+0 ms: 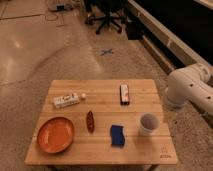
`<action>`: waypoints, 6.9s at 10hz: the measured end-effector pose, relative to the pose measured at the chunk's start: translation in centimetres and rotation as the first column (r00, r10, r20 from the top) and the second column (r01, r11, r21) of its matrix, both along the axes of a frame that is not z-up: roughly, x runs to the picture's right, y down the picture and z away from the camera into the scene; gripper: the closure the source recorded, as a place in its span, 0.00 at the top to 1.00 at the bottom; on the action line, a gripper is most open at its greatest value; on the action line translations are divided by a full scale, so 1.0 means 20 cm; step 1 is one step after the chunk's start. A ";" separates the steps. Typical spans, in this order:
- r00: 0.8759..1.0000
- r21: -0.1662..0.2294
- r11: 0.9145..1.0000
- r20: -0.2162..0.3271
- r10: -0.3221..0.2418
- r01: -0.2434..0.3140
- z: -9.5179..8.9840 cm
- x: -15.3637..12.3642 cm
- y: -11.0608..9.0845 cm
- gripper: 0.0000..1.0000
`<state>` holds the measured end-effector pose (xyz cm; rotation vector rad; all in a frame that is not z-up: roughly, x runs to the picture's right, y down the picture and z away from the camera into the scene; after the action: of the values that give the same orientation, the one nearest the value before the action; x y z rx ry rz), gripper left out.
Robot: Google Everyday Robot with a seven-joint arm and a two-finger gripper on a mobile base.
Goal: Drag the ceramic bowl in a circle
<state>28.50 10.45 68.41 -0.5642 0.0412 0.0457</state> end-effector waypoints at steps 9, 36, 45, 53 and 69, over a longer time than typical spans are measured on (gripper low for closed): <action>1.000 0.000 1.000 0.000 0.000 0.000 0.00 0.00 0.00 0.65; 0.807 -0.012 0.956 0.539 -0.240 0.292 -0.15 -1.58 0.39 0.65; 0.655 0.093 0.928 0.682 -0.324 0.361 0.01 -2.00 0.49 0.65; 0.477 0.146 0.848 0.773 -0.419 0.509 0.27 -2.43 0.80 0.65; 0.614 0.133 0.823 0.604 -0.509 0.552 0.35 -1.95 0.63 0.00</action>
<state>-10.51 23.06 75.37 -0.5929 -0.4422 -0.7427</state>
